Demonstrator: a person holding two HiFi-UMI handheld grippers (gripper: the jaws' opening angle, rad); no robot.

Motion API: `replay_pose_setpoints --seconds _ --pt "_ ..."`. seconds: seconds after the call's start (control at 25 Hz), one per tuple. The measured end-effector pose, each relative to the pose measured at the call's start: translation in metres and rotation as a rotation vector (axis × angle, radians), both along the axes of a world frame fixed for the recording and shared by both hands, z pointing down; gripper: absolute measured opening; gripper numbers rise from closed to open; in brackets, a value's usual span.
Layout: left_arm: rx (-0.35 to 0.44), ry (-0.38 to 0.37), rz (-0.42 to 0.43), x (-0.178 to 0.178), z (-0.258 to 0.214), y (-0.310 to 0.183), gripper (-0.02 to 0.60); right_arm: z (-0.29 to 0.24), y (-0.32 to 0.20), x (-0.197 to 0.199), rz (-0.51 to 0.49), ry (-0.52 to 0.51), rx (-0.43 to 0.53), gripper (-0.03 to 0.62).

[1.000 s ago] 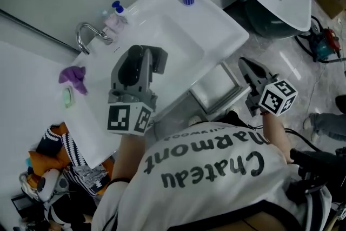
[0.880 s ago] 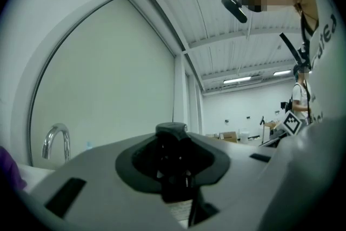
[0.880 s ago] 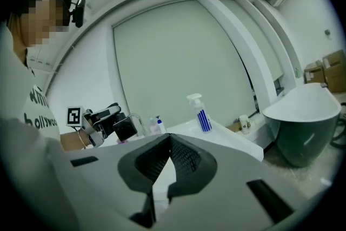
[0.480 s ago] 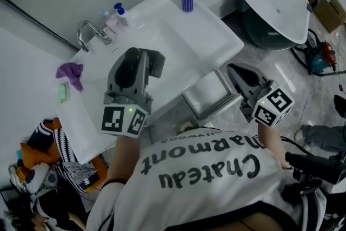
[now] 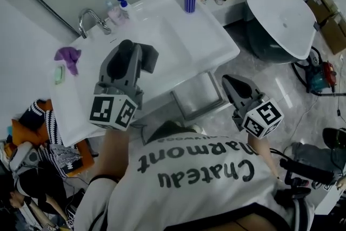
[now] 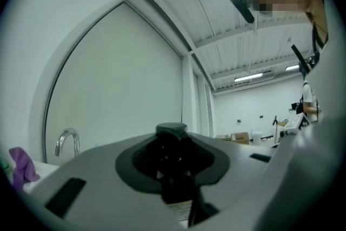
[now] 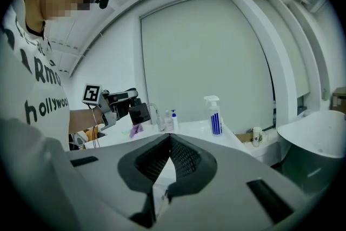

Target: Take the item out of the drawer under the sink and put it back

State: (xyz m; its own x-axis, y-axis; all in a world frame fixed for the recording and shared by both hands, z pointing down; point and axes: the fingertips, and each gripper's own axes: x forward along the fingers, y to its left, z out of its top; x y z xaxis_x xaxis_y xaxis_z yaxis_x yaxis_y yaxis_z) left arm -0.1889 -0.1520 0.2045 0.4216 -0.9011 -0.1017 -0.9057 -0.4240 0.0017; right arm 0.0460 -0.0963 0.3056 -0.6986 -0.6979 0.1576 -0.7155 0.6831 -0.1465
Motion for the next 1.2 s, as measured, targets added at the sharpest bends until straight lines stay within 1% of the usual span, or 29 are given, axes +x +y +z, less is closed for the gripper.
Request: replay_pose_setpoints --seconds 0.2,0.4,0.56,0.76,0.96,1.2 --pt "-0.006 -0.009 0.013 0.006 0.001 -0.012 0.104 0.004 0.0 0.015 0.044 -0.025 -0.017 0.011" --pt "-0.014 -0.012 0.076 0.006 0.007 -0.04 0.104 0.007 -0.012 0.015 0.107 -0.01 -0.039 0.011" --pt "-0.033 0.0 0.127 0.002 0.009 -0.072 0.104 0.004 -0.028 0.001 0.152 -0.01 -0.056 0.011" --pt "-0.063 -0.001 0.186 -0.004 0.02 -0.111 0.104 0.0 -0.054 -0.024 0.188 0.005 -0.051 0.011" --pt "-0.087 0.006 0.211 -0.014 0.03 -0.158 0.104 0.007 -0.08 -0.042 0.215 0.059 -0.078 0.011" --pt "-0.119 0.027 0.241 -0.021 0.055 -0.209 0.104 0.021 -0.094 -0.047 0.275 0.087 -0.145 0.011"
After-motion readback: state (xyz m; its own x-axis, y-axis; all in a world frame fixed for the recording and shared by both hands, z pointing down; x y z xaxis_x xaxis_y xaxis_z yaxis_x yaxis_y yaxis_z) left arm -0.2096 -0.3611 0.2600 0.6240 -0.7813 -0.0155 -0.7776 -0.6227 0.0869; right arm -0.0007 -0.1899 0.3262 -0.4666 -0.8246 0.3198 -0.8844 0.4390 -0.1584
